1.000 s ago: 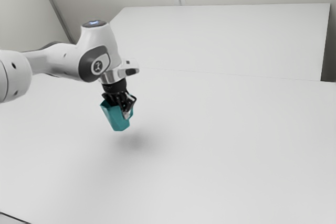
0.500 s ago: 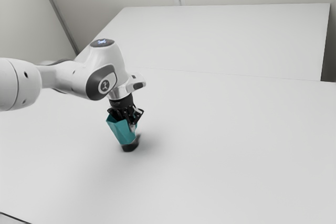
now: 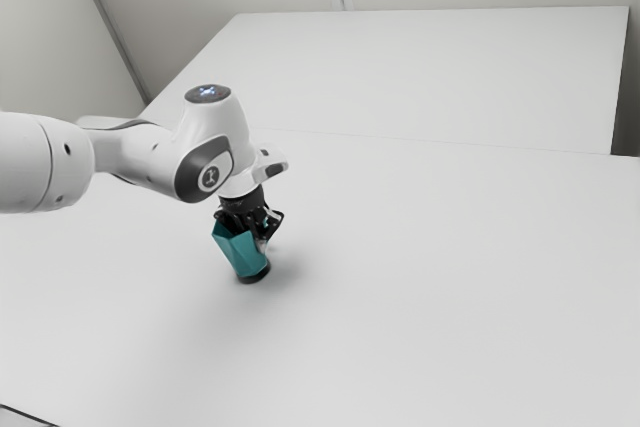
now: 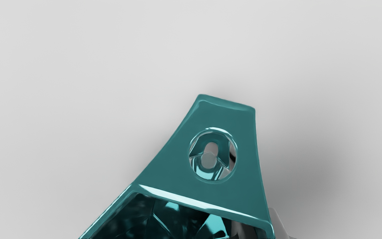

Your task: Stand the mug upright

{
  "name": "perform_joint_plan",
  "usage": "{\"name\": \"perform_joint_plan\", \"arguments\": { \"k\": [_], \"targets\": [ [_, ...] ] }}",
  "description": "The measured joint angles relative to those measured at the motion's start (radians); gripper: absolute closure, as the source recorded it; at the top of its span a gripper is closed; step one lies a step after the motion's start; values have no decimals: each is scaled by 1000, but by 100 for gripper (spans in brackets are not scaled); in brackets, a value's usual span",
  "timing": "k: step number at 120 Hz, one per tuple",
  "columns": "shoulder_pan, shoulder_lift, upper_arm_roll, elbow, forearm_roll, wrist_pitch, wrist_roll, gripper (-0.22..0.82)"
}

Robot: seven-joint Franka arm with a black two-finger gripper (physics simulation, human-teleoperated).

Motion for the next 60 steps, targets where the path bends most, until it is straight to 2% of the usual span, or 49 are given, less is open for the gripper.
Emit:
{"name": "perform_joint_plan", "arguments": {
  "k": [9, 33, 60],
  "targets": [
    [-4, 2, 0, 0, -6, 7, -6, 71],
    [-5, -4, -12, 3, -16, 20, -12, 44],
    [-16, -37, -26, 9, -18, 22, -16, 29]
  ]
}}
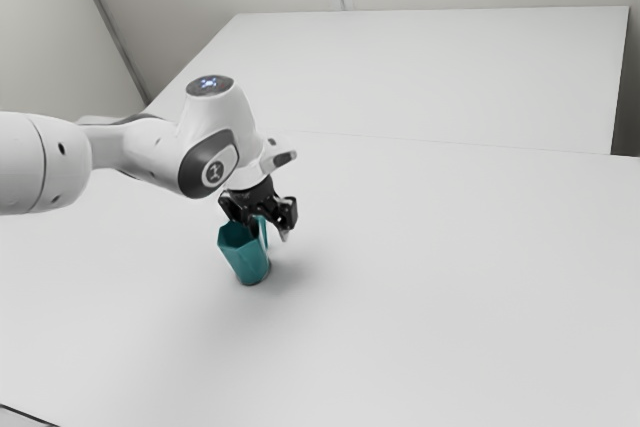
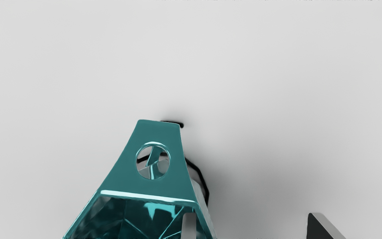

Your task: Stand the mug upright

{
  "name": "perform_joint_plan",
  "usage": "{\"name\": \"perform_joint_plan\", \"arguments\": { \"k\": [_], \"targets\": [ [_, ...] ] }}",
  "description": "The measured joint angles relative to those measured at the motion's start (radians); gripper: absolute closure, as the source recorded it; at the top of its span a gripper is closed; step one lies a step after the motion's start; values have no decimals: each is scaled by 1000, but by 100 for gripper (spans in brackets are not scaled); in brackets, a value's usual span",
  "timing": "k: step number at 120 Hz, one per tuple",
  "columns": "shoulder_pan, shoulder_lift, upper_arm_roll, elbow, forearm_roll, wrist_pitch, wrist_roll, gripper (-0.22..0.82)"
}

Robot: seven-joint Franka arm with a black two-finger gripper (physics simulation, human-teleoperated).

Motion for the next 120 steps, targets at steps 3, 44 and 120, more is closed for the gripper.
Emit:
{"name": "perform_joint_plan", "arguments": {
  "k": [3, 44, 120],
  "targets": [
    [-1, -3, 0, 0, 0, -1, 0, 28],
    [5, -15, -3, 77, -10, -65, 1, 10],
    [17, -19, -6, 435, -12, -487, 59, 2]
  ]
}}
